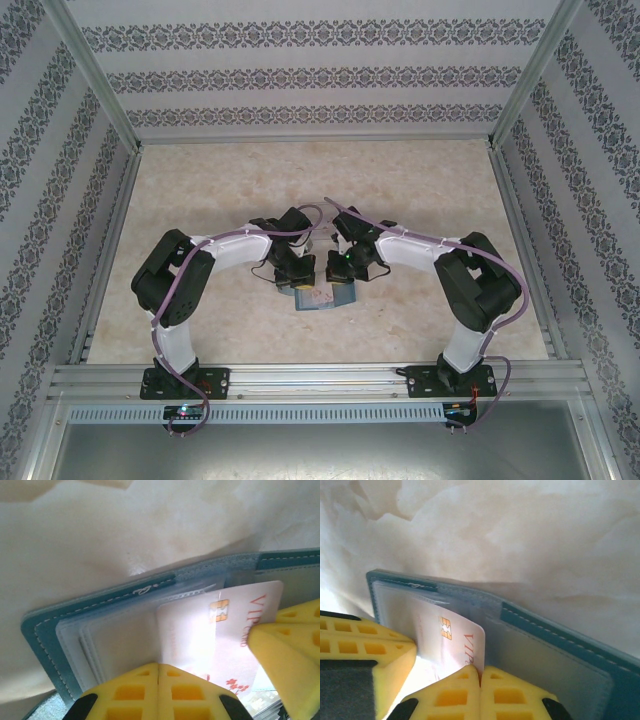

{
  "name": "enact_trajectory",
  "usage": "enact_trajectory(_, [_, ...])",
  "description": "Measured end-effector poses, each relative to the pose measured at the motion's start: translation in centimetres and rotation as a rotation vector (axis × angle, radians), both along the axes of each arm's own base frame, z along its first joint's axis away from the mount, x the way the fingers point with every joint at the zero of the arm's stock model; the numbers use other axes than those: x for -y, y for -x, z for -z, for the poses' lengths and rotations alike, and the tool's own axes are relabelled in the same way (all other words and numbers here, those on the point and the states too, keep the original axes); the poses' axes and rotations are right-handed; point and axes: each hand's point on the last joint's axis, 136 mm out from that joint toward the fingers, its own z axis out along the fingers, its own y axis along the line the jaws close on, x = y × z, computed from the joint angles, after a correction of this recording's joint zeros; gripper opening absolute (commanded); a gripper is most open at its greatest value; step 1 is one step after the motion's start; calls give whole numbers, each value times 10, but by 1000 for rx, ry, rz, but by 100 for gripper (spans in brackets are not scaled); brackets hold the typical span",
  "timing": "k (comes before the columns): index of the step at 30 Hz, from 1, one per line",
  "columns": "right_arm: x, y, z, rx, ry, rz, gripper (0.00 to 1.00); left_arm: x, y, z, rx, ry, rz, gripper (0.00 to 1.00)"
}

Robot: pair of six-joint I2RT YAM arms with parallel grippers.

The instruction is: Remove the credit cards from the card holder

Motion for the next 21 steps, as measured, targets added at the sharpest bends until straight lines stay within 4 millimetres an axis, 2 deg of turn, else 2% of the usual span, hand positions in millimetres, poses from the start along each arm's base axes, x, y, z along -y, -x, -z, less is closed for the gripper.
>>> enact_trajectory(11, [23, -4, -4, 41, 142, -18, 0, 0, 0, 0, 1, -1, 3, 0])
enact_trajectory(21, [27, -7, -9, 62, 188, -38, 1, 0, 0, 0, 1, -1, 6, 0])
